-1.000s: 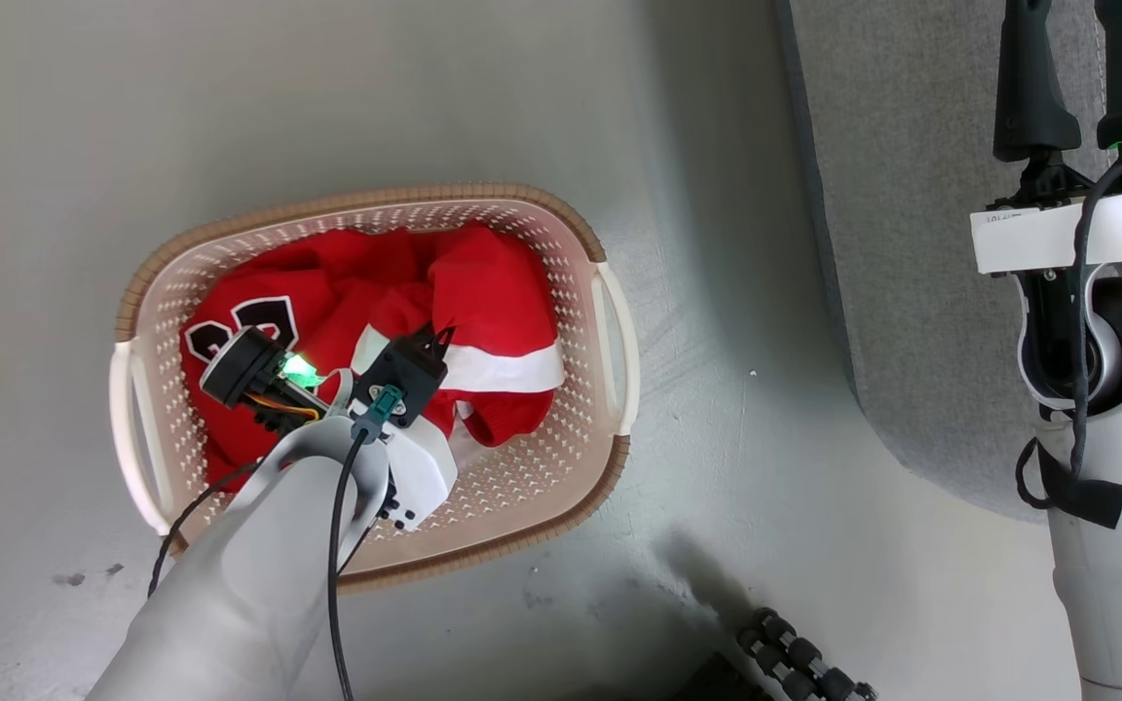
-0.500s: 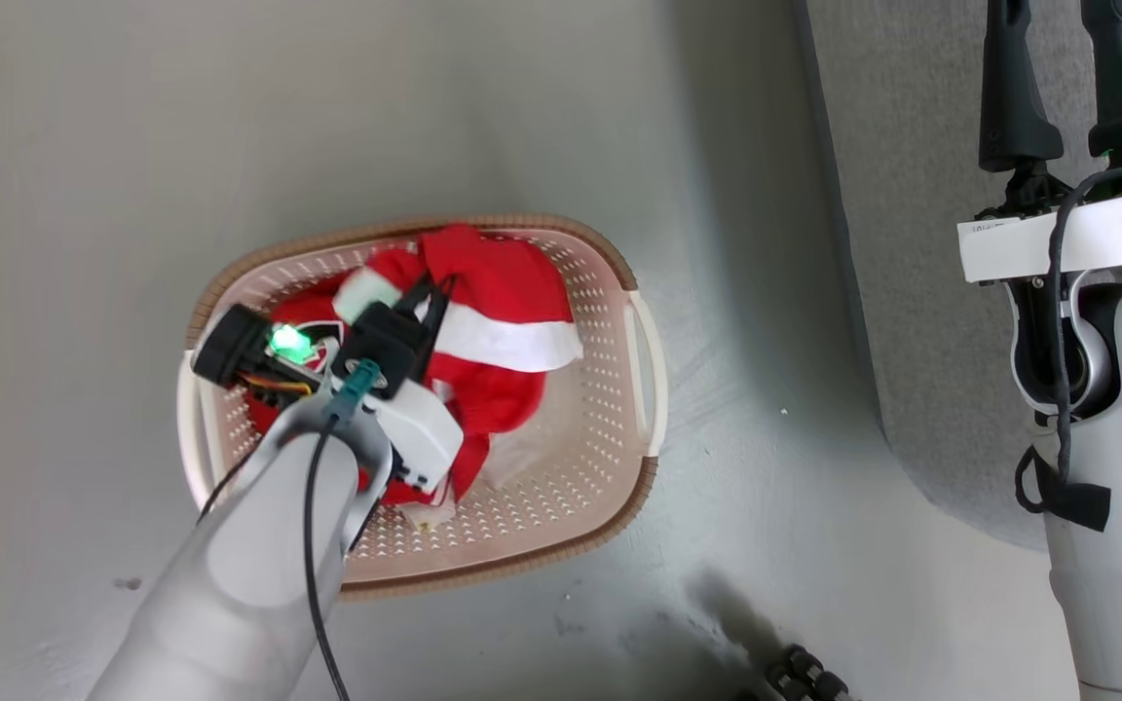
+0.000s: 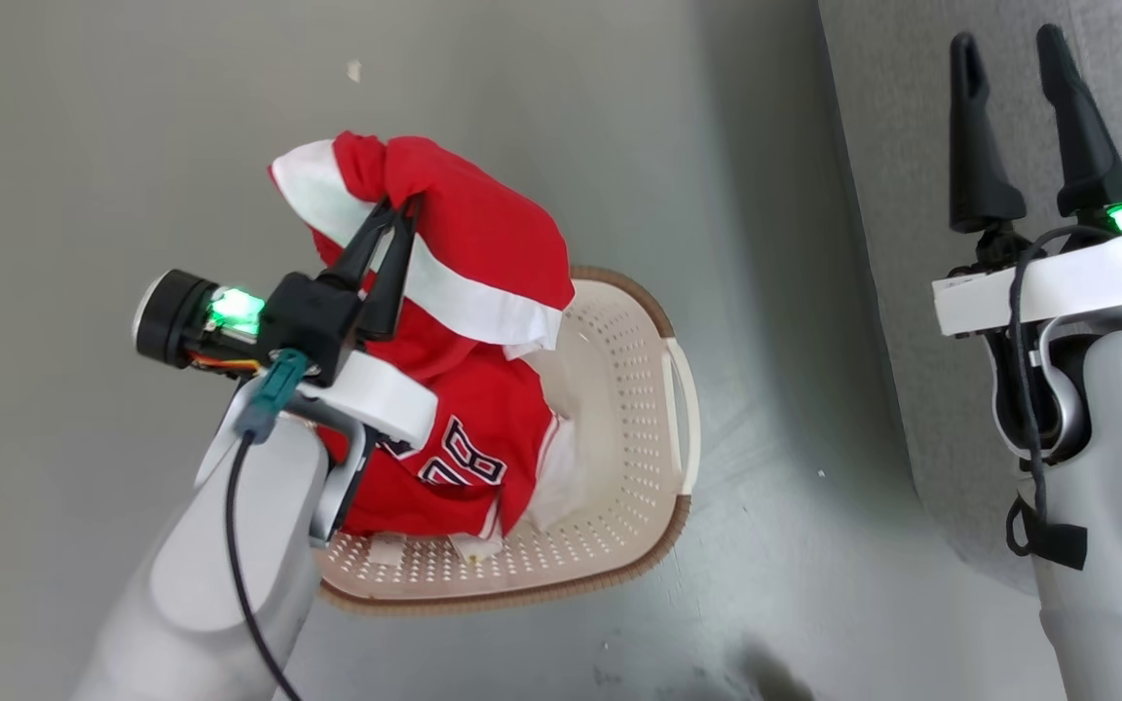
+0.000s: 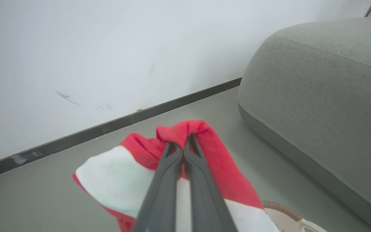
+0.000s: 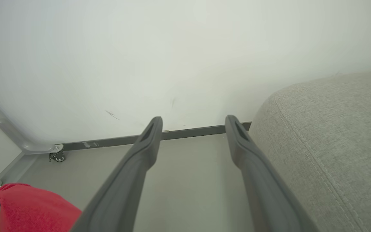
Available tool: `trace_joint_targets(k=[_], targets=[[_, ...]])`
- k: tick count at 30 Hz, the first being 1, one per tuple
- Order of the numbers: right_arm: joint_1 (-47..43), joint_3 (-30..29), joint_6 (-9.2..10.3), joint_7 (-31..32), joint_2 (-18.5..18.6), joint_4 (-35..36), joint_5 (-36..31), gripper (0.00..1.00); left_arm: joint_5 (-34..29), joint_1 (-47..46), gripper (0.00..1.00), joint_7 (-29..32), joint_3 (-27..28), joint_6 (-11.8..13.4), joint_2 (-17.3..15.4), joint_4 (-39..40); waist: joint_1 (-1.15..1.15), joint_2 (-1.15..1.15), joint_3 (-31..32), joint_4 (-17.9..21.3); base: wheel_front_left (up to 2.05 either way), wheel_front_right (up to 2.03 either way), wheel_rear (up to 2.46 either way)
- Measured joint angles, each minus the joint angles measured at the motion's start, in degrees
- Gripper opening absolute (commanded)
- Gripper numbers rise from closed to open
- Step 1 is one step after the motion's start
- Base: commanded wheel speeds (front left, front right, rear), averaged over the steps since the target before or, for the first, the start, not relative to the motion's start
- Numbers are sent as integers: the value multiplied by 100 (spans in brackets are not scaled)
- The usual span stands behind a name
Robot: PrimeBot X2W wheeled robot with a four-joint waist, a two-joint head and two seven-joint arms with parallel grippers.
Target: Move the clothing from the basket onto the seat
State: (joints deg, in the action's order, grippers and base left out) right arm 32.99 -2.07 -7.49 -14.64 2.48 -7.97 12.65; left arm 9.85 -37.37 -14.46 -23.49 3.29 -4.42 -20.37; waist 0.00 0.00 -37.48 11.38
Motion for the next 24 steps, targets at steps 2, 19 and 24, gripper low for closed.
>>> trace_joint_targets(k=[2, 19, 24], targets=[[-21, 36, 0, 0, 3, -5, -81, 100, 49, 105, 0, 0, 78, 9, -31, 169, 0, 0, 114, -48, 0, 0, 0], [-623, 372, 0, 0, 214, -116, -209, 100, 271, 722, 0, 0, 646, 5, -189, 1371, 0, 0, 1198, -443, 0, 0, 0], [-826, 605, 0, 0, 325, -168, -216, 100, 319, 754, 0, -1, 690, -98, -263, 1597, 0, 0, 1542, -544, 0, 0, 0]])
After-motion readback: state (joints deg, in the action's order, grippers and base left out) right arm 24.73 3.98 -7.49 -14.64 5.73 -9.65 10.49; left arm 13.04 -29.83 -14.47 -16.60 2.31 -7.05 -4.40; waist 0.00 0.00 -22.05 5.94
